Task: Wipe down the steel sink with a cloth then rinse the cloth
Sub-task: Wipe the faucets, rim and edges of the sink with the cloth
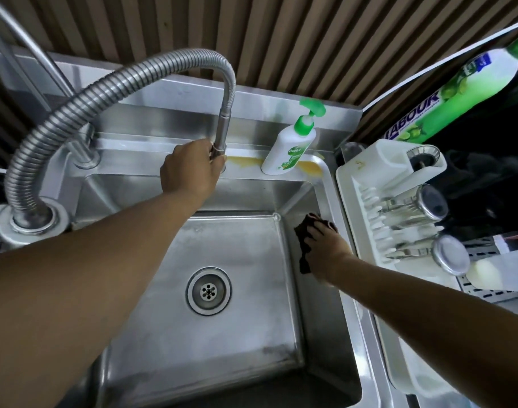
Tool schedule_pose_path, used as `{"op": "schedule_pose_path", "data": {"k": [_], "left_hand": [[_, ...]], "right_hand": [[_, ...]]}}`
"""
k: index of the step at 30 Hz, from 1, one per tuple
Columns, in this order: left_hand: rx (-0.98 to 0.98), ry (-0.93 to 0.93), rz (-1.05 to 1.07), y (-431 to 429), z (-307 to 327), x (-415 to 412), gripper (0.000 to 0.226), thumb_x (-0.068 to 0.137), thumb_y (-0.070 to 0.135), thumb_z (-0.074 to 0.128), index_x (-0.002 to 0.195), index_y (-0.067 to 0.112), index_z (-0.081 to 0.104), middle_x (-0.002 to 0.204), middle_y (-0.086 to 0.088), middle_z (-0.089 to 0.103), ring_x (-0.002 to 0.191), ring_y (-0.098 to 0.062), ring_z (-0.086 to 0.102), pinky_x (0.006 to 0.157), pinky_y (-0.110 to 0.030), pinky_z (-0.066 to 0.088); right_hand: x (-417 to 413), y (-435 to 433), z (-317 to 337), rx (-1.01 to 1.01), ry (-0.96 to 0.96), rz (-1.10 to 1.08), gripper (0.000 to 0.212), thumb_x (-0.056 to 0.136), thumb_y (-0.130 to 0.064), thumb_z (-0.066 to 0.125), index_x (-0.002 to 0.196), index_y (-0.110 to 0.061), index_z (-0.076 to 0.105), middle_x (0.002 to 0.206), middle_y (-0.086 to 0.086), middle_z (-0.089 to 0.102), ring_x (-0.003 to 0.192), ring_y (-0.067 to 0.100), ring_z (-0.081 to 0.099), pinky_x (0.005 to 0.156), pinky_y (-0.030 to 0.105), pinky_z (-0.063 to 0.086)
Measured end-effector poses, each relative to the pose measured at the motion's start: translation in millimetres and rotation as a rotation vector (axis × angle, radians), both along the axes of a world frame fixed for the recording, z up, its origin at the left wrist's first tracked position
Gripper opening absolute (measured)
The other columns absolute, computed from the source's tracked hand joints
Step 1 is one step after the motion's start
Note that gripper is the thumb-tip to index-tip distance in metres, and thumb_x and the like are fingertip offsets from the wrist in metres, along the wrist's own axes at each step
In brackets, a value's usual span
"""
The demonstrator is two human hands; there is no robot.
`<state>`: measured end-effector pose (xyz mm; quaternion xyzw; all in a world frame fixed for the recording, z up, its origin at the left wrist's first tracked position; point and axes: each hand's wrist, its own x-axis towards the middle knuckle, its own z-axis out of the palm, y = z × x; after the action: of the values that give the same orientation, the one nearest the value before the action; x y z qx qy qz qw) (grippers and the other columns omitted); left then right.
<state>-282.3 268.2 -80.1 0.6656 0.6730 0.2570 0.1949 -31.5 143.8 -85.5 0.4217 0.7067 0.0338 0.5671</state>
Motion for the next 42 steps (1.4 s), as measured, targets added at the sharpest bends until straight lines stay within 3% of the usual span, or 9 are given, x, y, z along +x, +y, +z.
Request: {"op": "schedule_pose_path", "data": {"k": [8, 13, 18, 21, 23, 27, 34, 39, 42], "left_hand": [[0.02, 0.006, 0.006, 1.8, -4.7, -1.0, 0.023, 0.092, 0.043, 0.065, 0.1, 0.023, 0.072, 0.095, -0.007, 0.073, 0.089, -0.037, 0.062, 0.066, -0.033, 0.039], [0.016, 0.006, 0.009, 1.8, -2.7, -0.2, 0.024, 0.091, 0.043, 0.066, 0.1, 0.022, 0.073, 0.095, -0.009, 0.073, 0.091, -0.04, 0.063, 0.07, -0.038, 0.048], [-0.003, 0.003, 0.011, 1.6, -1.0, -0.6, 0.025, 0.091, 0.045, 0.066, 0.099, 0.022, 0.072, 0.095, -0.007, 0.073, 0.092, -0.04, 0.063, 0.071, -0.04, 0.05], [-0.016, 0.014, 0.011, 1.2, 1.0, 0.4, 0.024, 0.091, 0.045, 0.065, 0.097, 0.022, 0.072, 0.094, -0.006, 0.073, 0.092, -0.037, 0.063, 0.067, -0.035, 0.044], [-0.027, 0.026, 0.015, 0.3, 3.6, 1.7, 0.023, 0.092, 0.044, 0.066, 0.095, 0.021, 0.072, 0.093, -0.007, 0.073, 0.091, -0.037, 0.062, 0.066, -0.034, 0.04], [-0.051, 0.031, 0.029, 0.0, 7.7, 3.3, 0.023, 0.091, 0.044, 0.066, 0.093, 0.022, 0.072, 0.091, -0.009, 0.074, 0.09, -0.037, 0.062, 0.069, -0.037, 0.047], [-0.106, 0.073, 0.074, 1.2, 9.9, 6.6, 0.028, 0.09, 0.047, 0.063, 0.09, 0.021, 0.073, 0.089, -0.008, 0.074, 0.092, -0.038, 0.063, 0.072, -0.039, 0.052], [-0.178, 0.066, 0.12, -1.1, 15.6, 11.6, 0.029, 0.091, 0.049, 0.063, 0.092, 0.022, 0.073, 0.091, -0.008, 0.073, 0.095, -0.038, 0.062, 0.07, -0.037, 0.048], [-0.197, 0.056, 0.145, -7.5, 20.8, 14.2, 0.032, 0.092, 0.051, 0.061, 0.11, 0.026, 0.071, 0.107, -0.005, 0.073, 0.105, -0.037, 0.06, 0.079, -0.039, 0.049]], "right_hand": [[2.0, 42.2, -18.3, 0.313, 0.045, -0.07, 0.064, 0.103, -0.035, 0.027, 0.159, -0.008, 0.014, 0.168, 0.012, 0.008, 0.154, 0.035, -0.005, 0.12, 0.051, -0.013], [4.6, 4.1, -22.3, 0.157, 0.046, 0.052, 0.055, 0.105, -0.03, 0.031, 0.154, -0.007, 0.035, 0.162, 0.019, 0.026, 0.151, 0.038, 0.014, 0.122, 0.051, -0.002], [13.9, 30.2, -8.4, 0.455, 0.293, -0.239, 0.067, 0.102, -0.027, 0.029, 0.16, -0.006, 0.001, 0.167, 0.013, -0.012, 0.153, 0.037, -0.009, 0.124, 0.048, -0.001], [15.2, 25.2, -15.5, 0.509, 0.415, -0.389, 0.071, 0.099, -0.019, 0.029, 0.157, -0.005, -0.01, 0.165, 0.018, -0.019, 0.152, 0.042, -0.008, 0.125, 0.047, 0.004], [13.3, 9.9, -21.1, 0.559, 0.476, -0.438, 0.071, 0.095, -0.014, 0.026, 0.156, -0.001, -0.008, 0.164, 0.026, -0.011, 0.152, 0.046, -0.001, 0.124, 0.051, 0.013], [16.5, -8.6, -32.0, 0.698, 0.648, -0.509, 0.076, 0.078, -0.012, 0.024, 0.152, 0.006, 0.028, 0.152, 0.031, 0.038, 0.141, 0.049, 0.037, 0.111, 0.055, 0.04], [14.3, 29.6, -26.4, 0.695, 0.686, -0.588, 0.079, 0.08, -0.008, 0.028, 0.156, 0.002, 0.009, 0.163, 0.022, 0.022, 0.15, 0.043, 0.02, 0.12, 0.051, 0.024], [20.5, 13.3, -33.9, 0.726, 0.779, -0.592, 0.071, 0.076, -0.005, 0.028, 0.143, 0.008, 0.047, 0.145, 0.025, 0.051, 0.132, 0.047, 0.051, 0.101, 0.055, 0.048], [23.7, 13.6, -25.6, 0.704, 0.823, -0.616, 0.073, 0.073, -0.003, 0.036, 0.145, 0.007, 0.044, 0.149, 0.022, 0.049, 0.135, 0.044, 0.048, 0.104, 0.052, 0.045]]}}
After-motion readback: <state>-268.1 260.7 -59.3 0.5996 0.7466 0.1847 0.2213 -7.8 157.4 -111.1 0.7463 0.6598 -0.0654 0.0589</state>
